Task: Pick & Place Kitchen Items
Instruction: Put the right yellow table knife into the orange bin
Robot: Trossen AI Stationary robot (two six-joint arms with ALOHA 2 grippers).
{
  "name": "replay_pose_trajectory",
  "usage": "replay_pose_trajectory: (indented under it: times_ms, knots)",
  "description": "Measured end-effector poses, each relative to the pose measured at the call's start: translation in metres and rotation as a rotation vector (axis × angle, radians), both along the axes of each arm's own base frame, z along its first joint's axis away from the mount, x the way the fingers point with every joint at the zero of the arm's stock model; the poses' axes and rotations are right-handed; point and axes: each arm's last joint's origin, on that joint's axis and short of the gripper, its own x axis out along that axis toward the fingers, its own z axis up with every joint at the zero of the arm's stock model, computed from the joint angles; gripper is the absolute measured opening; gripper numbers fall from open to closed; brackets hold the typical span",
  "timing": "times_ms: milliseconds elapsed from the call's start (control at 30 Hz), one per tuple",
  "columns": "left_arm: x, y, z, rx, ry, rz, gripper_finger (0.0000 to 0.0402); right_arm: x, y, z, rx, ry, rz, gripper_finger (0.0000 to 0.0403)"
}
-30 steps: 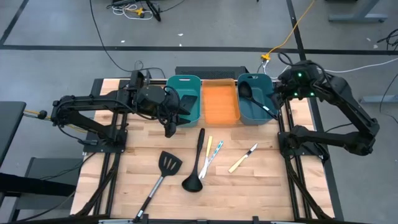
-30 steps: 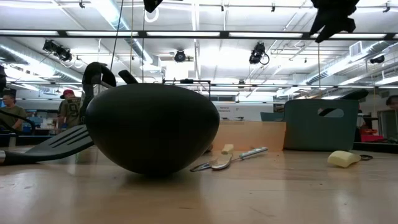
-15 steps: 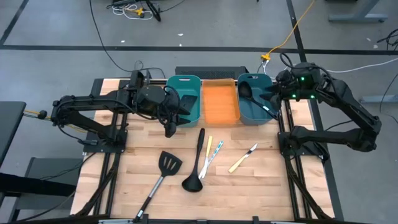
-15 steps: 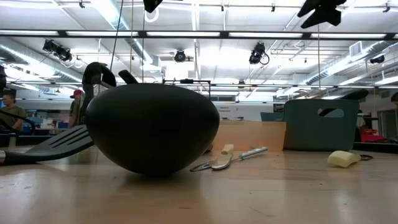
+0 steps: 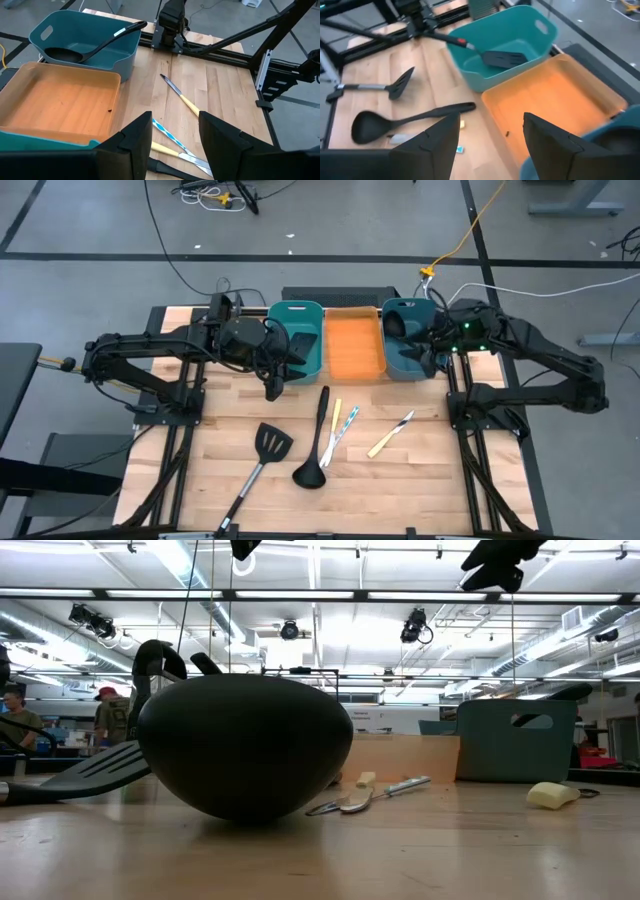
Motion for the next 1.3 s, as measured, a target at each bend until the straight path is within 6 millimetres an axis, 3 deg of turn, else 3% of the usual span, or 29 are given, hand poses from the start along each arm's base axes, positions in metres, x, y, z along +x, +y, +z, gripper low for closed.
replay_pose_trajectory:
  times_ms: [133,600,833,1300]
  knots:
    - [0.000,0.000,0.000,0.005,0.000,-0.003,0.0167,0.006,0.007,-0.010,-0.014,0.023,0.069,0.0224]
    - [0.000,0.000,0.000,0.007,0.000,-0.004,0.0167,0.017,0.033,-0.019,-0.135,0.077,0.260,0.0224]
    - [0.000,0.000,0.000,0.007,0.000,-0.004,0.0167,0.030,0.045,-0.026,-0.255,0.143,0.357,0.0224]
    - [0.000,0.000,0.000,0.007,0.000,-0.004,0.0167,0.060,0.072,-0.050,-0.316,0.267,0.567,0.0224]
